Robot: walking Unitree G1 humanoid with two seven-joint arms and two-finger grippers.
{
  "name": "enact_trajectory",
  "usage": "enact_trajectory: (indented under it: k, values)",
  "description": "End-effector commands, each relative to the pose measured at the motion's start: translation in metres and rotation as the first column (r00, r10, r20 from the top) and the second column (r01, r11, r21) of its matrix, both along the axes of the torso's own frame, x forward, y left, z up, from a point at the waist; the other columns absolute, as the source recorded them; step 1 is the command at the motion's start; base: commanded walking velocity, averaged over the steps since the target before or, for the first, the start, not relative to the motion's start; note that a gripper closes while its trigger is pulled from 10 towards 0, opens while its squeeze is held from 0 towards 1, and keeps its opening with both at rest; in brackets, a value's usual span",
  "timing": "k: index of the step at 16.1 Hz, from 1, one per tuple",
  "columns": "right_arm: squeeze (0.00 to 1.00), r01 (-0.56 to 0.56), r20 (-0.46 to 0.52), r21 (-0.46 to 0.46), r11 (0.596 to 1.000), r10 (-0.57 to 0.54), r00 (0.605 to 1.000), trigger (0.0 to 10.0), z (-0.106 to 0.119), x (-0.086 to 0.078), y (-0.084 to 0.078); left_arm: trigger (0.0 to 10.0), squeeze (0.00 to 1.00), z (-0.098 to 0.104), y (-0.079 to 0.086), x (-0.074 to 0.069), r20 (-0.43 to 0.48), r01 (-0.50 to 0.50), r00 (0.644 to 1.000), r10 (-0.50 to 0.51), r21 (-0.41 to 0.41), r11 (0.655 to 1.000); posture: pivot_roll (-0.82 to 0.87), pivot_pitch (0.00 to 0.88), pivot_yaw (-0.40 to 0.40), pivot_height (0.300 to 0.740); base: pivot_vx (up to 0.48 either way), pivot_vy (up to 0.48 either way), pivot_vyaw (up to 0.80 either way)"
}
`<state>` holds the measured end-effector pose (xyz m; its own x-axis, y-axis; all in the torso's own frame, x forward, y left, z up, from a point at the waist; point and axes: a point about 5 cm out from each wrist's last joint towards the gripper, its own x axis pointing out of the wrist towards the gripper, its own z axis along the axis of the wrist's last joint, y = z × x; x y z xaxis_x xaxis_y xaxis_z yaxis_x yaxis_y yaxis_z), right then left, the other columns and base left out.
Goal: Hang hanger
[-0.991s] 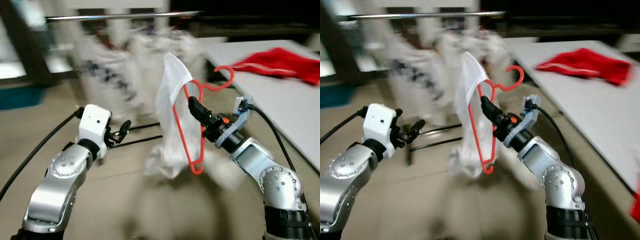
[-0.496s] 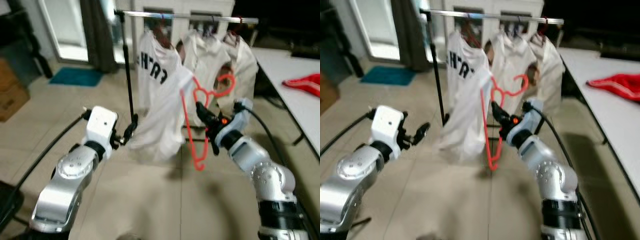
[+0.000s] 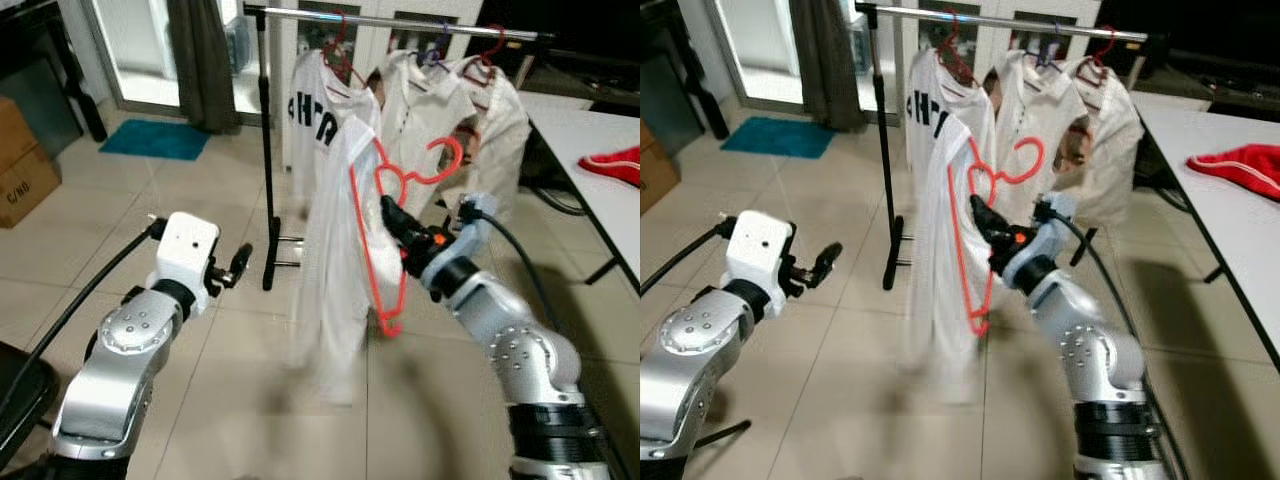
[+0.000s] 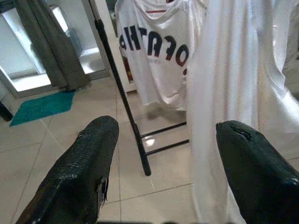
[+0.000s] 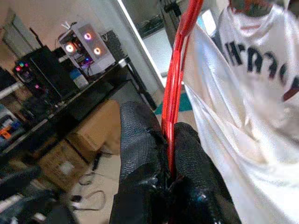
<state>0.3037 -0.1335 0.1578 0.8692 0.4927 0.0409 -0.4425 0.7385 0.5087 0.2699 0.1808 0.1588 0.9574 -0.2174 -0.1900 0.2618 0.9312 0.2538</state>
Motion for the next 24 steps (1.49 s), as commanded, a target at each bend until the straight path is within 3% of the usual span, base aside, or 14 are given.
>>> enact_trajectory:
  k: [1, 2, 3, 4, 7, 9, 12, 15, 16, 17, 18, 21, 22, 24]
  values:
    - [0.00, -0.008, 0.098, -0.027, 1.000, 0.011, 0.995, 10.0, 0.014, 0.000, -0.002, 10.0, 0.00, 0.009, 0.005, 0.005, 0.035, 0.007, 0.999, -0.007, -0.003, 1.000, -0.09, 0.000, -0.040, 0.740, 0.000, 0.000, 0.00]
    - [0.00, -0.011, 0.111, -0.044, 0.999, 0.016, 0.994, 10.0, 0.015, 0.000, -0.003, 10.0, 0.00, 0.012, 0.007, 0.006, 0.039, 0.017, 0.999, -0.016, -0.012, 1.000, -0.09, 0.000, -0.049, 0.740, 0.000, 0.000, 0.00]
    - [0.00, -0.035, 0.146, -0.078, 0.996, 0.046, 0.988, 10.0, 0.018, 0.001, -0.005, 10.0, 0.10, 0.022, 0.015, 0.008, 0.056, 0.050, 0.997, -0.049, -0.025, 0.998, -0.08, 0.000, -0.051, 0.740, 0.000, 0.000, 0.00]
    - [0.00, -0.058, 0.171, -0.107, 0.993, 0.076, 0.982, 10.0, 0.021, 0.002, -0.006, 10.0, 1.00, 0.033, 0.022, 0.010, 0.076, 0.110, 0.992, -0.105, -0.075, 0.991, -0.08, 0.000, -0.055, 0.740, 0.000, 0.000, 0.00]
    - [0.00, -0.133, 0.220, -0.175, 0.976, 0.170, 0.960, 10.0, 0.026, 0.001, -0.005, 10.0, 1.00, 0.061, 0.036, 0.017, 0.128, 0.240, 0.965, -0.231, -0.060, 0.969, -0.07, 0.000, -0.051, 0.740, 0.000, 0.000, 0.00]
    - [0.00, -0.202, 0.251, -0.265, 0.943, 0.270, 0.930, 10.0, 0.028, 0.001, -0.007, 10.0, 1.00, 0.082, 0.049, 0.023, 0.109, 0.387, 0.915, -0.388, 0.029, 0.922, -0.06, 0.000, -0.050, 0.740, 0.000, 0.000, 0.00]
    - [0.00, -0.357, 0.276, -0.469, 0.808, 0.518, 0.809, 10.0, 0.038, -0.004, -0.014, 10.0, 1.00, 0.128, 0.074, 0.040, 0.033, 0.572, 0.813, -0.581, 0.136, 0.809, -0.04, 0.000, -0.039, 0.740, 0.000, 0.000, 0.00]
    - [0.00, -0.435, 0.249, -0.587, 0.683, 0.663, 0.706, 10.0, 0.045, -0.009, -0.019, 10.0, 1.00, 0.143, 0.076, 0.044, -0.047, 0.700, 0.713, -0.700, 0.115, 0.705, -0.03, 0.000, -0.023, 0.740, 0.000, 0.000, 0.00]
    - [0.00, -0.437, 0.247, -0.599, 0.671, 0.675, 0.696, 10.0, 0.046, -0.009, -0.019, 10.0, 1.00, 0.144, 0.075, 0.043, -0.066, 0.726, 0.687, -0.724, 0.105, 0.680, -0.03, 0.000, -0.021, 0.740, 0.000, 0.000, 0.00]
    - [0.00, -0.442, 0.247, -0.624, 0.645, 0.699, 0.671, 10.0, 0.048, -0.010, -0.019, 10.0, 0.24, 0.143, 0.073, 0.042, -0.121, 0.781, 0.624, -0.772, 0.095, 0.617, -0.03, 0.000, -0.017, 0.740, 0.000, 0.000, 0.00]
    - [0.00, -0.447, 0.246, -0.631, 0.634, 0.710, 0.661, 10.0, 0.049, -0.010, -0.019, 10.0, 0.00, 0.142, 0.072, 0.042, -0.141, 0.803, 0.596, -0.791, 0.089, 0.590, -0.03, 0.000, -0.018, 0.740, 0.000, 0.000, 0.00]
    - [0.00, -0.482, 0.234, -0.661, 0.575, 0.768, 0.596, 10.0, 0.049, -0.015, -0.014, 10.0, 0.00, 0.138, 0.064, 0.047, -0.164, 0.871, 0.490, -0.856, 0.128, 0.474, -0.03, 0.000, -0.017, 0.740, 0.000, 0.000, 0.00]
    - [0.00, -0.493, 0.231, -0.671, 0.554, 0.788, 0.571, 10.0, 0.050, -0.016, -0.011, 10.0, 0.00, 0.136, 0.060, 0.045, -0.191, 0.900, 0.434, -0.881, 0.125, 0.417, -0.03, 0.000, -0.016, 0.740, 0.000, 0.000, 0.00]
    - [0.00, -0.507, 0.222, -0.687, 0.521, 0.815, 0.536, 10.0, 0.050, -0.018, -0.007, 10.0, 0.00, 0.130, 0.054, 0.046, -0.229, 0.917, 0.396, -0.889, 0.141, 0.372, -0.03, 0.000, -0.015, 0.740, 0.000, 0.000, 0.00]
